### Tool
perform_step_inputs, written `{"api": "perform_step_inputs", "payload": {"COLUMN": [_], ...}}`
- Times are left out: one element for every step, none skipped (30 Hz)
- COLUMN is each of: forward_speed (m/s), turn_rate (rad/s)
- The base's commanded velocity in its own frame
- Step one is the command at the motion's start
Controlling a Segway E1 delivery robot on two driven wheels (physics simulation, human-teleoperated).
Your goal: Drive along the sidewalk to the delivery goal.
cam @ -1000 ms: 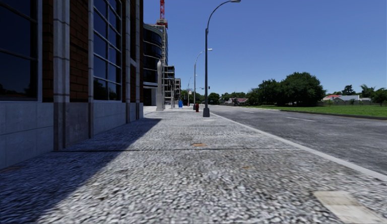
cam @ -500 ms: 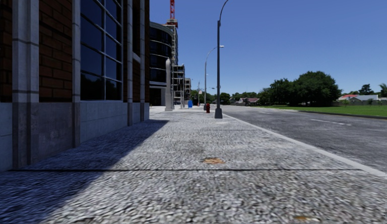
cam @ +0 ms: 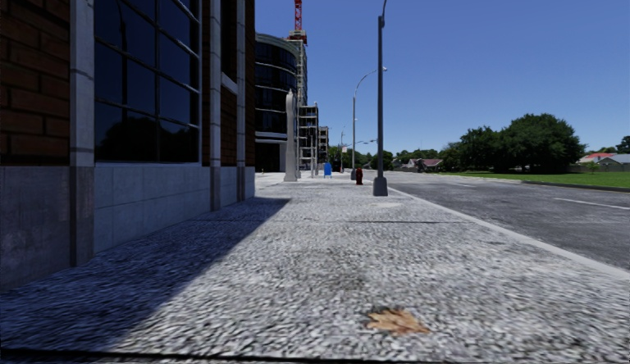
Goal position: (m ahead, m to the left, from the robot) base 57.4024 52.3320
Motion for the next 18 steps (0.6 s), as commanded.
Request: {"api": "perform_step_inputs", "payload": {"forward_speed": [2.00,2.00,2.00,2.00,2.00,2.00,2.00,2.00,2.00,2.00,2.00,2.00,2.00,2.00,2.00,2.00,2.00,2.00], "turn_rate": [0.00,0.00,0.00,0.00,0.00,0.00,0.00,0.00,0.00,0.00,0.00,0.00,0.00,0.00,0.00,0.00,0.00,0.00]}}
